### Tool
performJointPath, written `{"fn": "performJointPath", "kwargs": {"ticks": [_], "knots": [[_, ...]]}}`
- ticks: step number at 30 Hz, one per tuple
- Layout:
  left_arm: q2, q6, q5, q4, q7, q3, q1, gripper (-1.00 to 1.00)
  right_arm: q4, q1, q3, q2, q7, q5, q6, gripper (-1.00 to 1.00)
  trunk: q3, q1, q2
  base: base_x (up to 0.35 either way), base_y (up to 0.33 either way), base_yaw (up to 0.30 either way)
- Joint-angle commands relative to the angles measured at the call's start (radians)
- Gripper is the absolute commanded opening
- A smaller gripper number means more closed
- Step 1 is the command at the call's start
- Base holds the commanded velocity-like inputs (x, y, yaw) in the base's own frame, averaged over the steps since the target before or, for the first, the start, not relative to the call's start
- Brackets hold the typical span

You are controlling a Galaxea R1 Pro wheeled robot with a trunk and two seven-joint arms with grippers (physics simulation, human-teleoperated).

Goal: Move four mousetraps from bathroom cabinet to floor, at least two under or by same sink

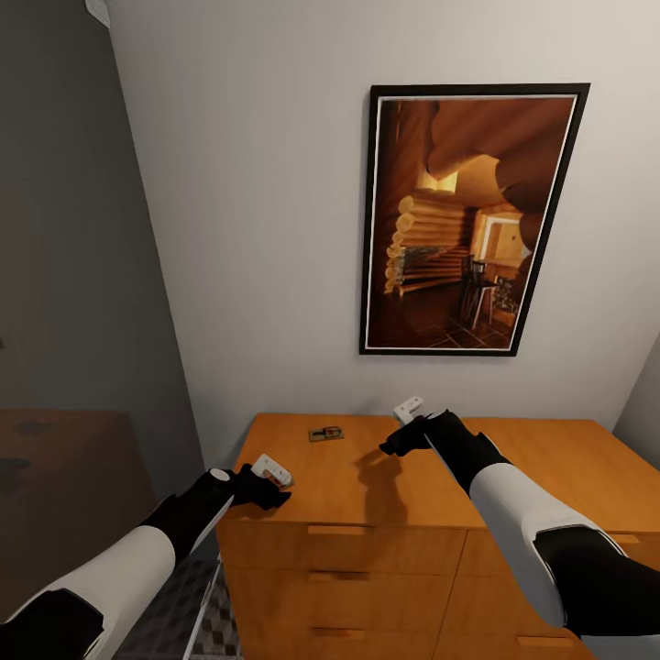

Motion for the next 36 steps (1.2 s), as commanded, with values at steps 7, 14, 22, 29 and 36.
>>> {"fn": "performJointPath", "kwargs": {"ticks": [7, 14, 22, 29, 36], "knots": [[0.001, 0.005, -0.012, 0.003, -0.003, -0.007, 0.0, -1.0, -0.002, -0.001, 0.001, 0.0, 0.006, 0.011, 0.004, 1.0, -0.002, 0.0, -0.001, 0.0, 0.0, 0.0], [0.0, 0.005, -0.012, 0.003, -0.002, -0.007, 0.0, -1.0, -0.002, -0.001, 0.001, 0.0, 0.006, 0.011, 0.003, 1.0, -0.002, 0.0, -0.001, 0.0, 0.0, 0.0], [0.001, 0.005, -0.012, 0.003, -0.002, -0.007, 0.0, -1.0, -0.002, -0.001, 0.001, 0.0, 0.007, 0.011, 0.003, 1.0, -0.002, 0.0, -0.001, 0.0, 0.0, 0.0], [0.001, 0.005, -0.013, 0.003, -0.002, -0.006, 0.0, -1.0, -0.002, -0.001, 0.001, 0.0, 0.006, 0.011, 0.004, 1.0, -0.002, 0.0, -0.001, 0.0, 0.0, 0.0], [0.001, 0.005, -0.015, 0.003, 0.0, -0.006, 0.0, -1.0, -0.002, -0.001, 0.001, 0.0, 0.006, 0.011, 0.004, 1.0, -0.002, 0.0, -0.001, 0.0, 0.0, 0.0]]}}
